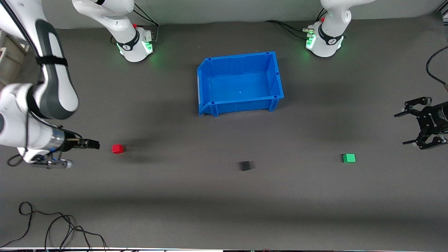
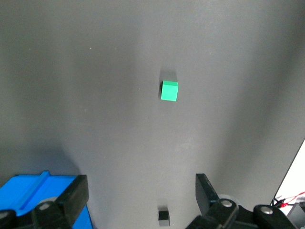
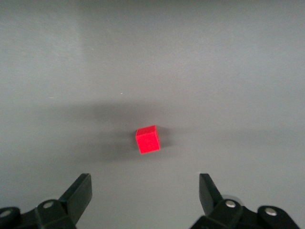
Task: Attach green and red cubes to black cube
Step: 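Lower the right gripper onto the red cube while the left gripper reaches the green cube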
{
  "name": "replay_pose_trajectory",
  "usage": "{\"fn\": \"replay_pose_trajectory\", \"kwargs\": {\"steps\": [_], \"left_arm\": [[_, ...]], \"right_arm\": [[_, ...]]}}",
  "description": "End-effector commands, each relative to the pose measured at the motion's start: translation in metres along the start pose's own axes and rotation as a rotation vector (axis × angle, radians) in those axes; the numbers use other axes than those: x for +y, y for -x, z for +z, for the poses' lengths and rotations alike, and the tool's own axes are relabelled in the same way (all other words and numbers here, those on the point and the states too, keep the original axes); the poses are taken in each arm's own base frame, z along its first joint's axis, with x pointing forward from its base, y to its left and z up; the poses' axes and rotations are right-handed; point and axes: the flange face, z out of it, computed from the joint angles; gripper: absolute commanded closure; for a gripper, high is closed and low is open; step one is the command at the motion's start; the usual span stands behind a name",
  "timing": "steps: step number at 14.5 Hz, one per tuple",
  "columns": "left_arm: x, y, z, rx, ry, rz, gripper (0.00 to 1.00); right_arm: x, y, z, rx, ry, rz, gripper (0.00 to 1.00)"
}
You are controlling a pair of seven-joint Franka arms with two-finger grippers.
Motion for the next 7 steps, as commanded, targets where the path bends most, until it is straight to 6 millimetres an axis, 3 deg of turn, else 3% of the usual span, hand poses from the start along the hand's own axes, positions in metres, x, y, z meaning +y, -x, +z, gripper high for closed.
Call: {"fn": "replay_pose_trajectory", "kwargs": {"steps": [1, 5, 7], "left_arm": [[-0.001, -0.020, 0.041, -0.067, 0.012, 0.000, 0.00], [-0.004, -0.072, 0.095, -0.233, 0.006, 0.111, 0.00], [0.001, -0.084, 0.122, -0.255, 0.005, 0.133, 0.00]], "right_arm": [[-0.004, -0.010, 0.047, -0.007, -0.016, -0.004, 0.00], [-0.004, -0.017, 0.109, -0.014, -0.011, -0.002, 0.00], [-0.005, -0.020, 0.132, -0.005, -0.011, 0.000, 0.00]]}}
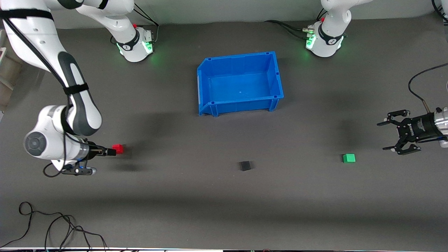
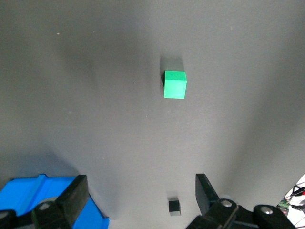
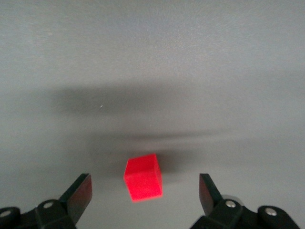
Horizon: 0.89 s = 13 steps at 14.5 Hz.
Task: Attach green and red cubes to black cube
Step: 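Lower the right gripper onto the red cube while the left gripper reaches the green cube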
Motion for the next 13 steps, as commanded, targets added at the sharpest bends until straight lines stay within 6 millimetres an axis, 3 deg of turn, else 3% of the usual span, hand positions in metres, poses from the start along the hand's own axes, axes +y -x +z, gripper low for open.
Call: {"fn": "replay_pose_trajectory", "kwargs": {"steps": [1, 6, 8, 13], "left_arm": [[0.002, -0.019, 0.029, -0.014, 0.021, 0.041, 0.00], [0.015, -0.054, 0.098, -0.019, 0.068, 0.061, 0.00], [0.014, -0.062, 0.110, -0.029, 0.062, 0.078, 0.00], [0.014, -0.082, 0.140, -0.047, 0.107, 0.095, 0.00]], "right_arm": [[-0.002, -0.002, 0.027, 0.012, -0.019, 0.006, 0.00], [-0.019, 0.008, 0.058, -0.009, -0.044, 0.009, 0.00], [-0.018, 0.009, 0.058, -0.006, -0.043, 0.011, 0.01], [-0.017, 0.010, 0.058, -0.007, -0.041, 0.010, 0.21]]}}
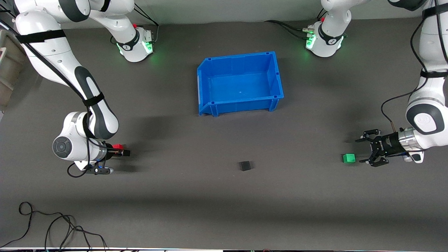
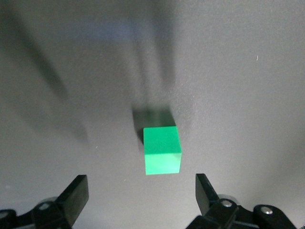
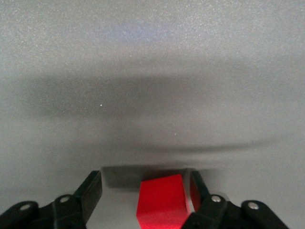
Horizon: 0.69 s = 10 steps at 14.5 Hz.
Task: Attach green and red cubes to black cube
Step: 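Lower the right gripper onto the red cube while the left gripper reaches the green cube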
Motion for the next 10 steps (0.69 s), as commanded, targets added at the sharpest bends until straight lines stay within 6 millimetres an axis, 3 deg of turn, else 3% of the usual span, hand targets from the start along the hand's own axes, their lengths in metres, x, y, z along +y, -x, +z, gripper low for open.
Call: {"fn": "replay_pose_trajectory", "kwargs": {"steps": [1, 7, 8, 10], "left_arm": [[-0.001, -0.007, 0.012, -0.001, 0.029, 0.011, 0.00], [0.002, -0.006, 0.036, 0.011, 0.053, -0.004, 0.00], [0.001, -0.007, 0.038, 0.012, 0.053, -0.006, 0.03], [0.001, -0.008, 0.039, 0.010, 0.051, -0.006, 0.22]], "right_arm": [[0.000, 0.003, -0.003, 0.014, -0.011, 0.003, 0.25], [0.004, 0.010, 0.005, -0.006, -0.009, 0.008, 0.28], [0.004, 0.011, 0.007, -0.010, -0.009, 0.007, 0.28], [0.004, 0.011, 0.005, -0.007, -0.009, 0.007, 0.32]]}}
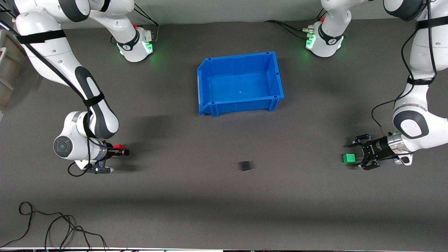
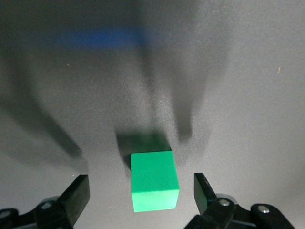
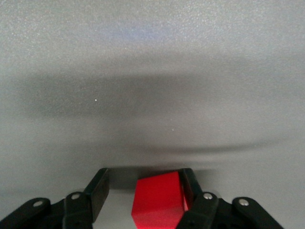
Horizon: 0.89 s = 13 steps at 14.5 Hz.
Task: Attach green and red cubes to black cube
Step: 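Close the right gripper on the red cube while the left gripper grasps green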
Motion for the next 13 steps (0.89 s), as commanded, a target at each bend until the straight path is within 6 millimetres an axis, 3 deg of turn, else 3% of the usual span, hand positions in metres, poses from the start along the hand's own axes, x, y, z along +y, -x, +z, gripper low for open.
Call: {"fn": "replay_pose_trajectory", "kwargs": {"steps": [1, 3, 5, 7, 9, 10, 13], "left_arm": [[0.001, 0.001, 0.001, 0.002, 0.017, 0.007, 0.34], [0.001, 0.001, 0.000, 0.002, 0.018, 0.006, 0.61], [0.005, 0.005, -0.003, -0.002, 0.021, 0.010, 0.65], [0.014, 0.018, -0.009, -0.005, 0.029, 0.012, 0.65], [0.024, 0.050, -0.002, -0.006, 0.018, -0.007, 0.65], [0.028, 0.070, 0.005, -0.007, 0.009, -0.005, 0.65], [0.037, 0.128, 0.035, -0.015, -0.020, 0.043, 0.66]], "right_arm": [[0.002, 0.008, 0.001, -0.002, -0.011, 0.004, 0.38], [0.002, 0.008, 0.001, -0.002, -0.011, 0.004, 0.55], [0.003, 0.008, 0.001, -0.002, -0.010, 0.006, 0.73], [0.002, 0.008, 0.001, -0.002, -0.009, 0.002, 0.83], [0.002, 0.007, -0.001, 0.001, -0.011, 0.004, 0.91], [0.002, 0.007, -0.003, 0.004, -0.011, 0.004, 1.00], [0.010, 0.005, -0.021, 0.031, -0.016, 0.022, 1.00]]}}
